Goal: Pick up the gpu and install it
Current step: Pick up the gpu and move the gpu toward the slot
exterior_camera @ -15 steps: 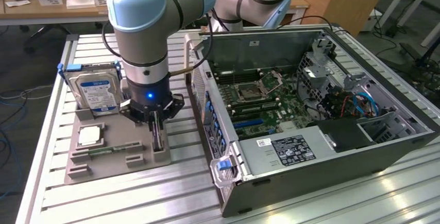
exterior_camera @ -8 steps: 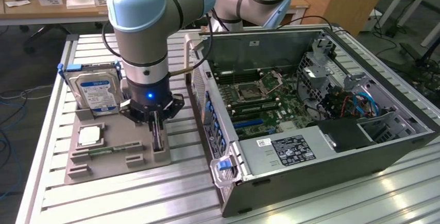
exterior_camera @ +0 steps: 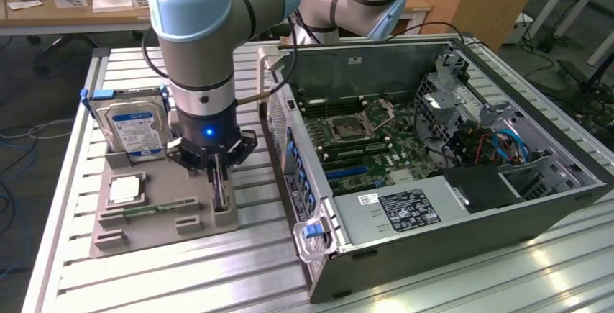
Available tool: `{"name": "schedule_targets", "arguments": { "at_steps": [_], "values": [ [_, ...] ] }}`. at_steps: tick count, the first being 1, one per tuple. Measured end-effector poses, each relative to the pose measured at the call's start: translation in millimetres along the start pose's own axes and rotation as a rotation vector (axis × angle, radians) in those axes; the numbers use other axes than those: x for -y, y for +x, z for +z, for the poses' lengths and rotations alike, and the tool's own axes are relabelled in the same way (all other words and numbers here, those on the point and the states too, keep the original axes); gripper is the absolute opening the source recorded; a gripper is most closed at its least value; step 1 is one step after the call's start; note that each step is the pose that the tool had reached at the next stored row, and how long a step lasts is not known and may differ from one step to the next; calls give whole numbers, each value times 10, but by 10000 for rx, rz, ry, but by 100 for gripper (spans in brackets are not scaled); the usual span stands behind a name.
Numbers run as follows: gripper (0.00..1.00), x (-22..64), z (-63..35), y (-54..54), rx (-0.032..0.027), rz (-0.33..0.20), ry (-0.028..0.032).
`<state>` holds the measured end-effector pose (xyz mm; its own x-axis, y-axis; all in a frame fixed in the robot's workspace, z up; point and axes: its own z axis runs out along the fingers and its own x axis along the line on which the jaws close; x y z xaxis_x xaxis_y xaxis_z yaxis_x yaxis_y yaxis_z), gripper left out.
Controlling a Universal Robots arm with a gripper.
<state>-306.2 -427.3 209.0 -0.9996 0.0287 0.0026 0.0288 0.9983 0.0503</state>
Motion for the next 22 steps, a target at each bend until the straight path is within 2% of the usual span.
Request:
{"name": "schedule_targets", "arguments": {
  "at_steps": [22],
  "values": [
    [28,-6,-147,0,0,0,-1]
  ]
}}
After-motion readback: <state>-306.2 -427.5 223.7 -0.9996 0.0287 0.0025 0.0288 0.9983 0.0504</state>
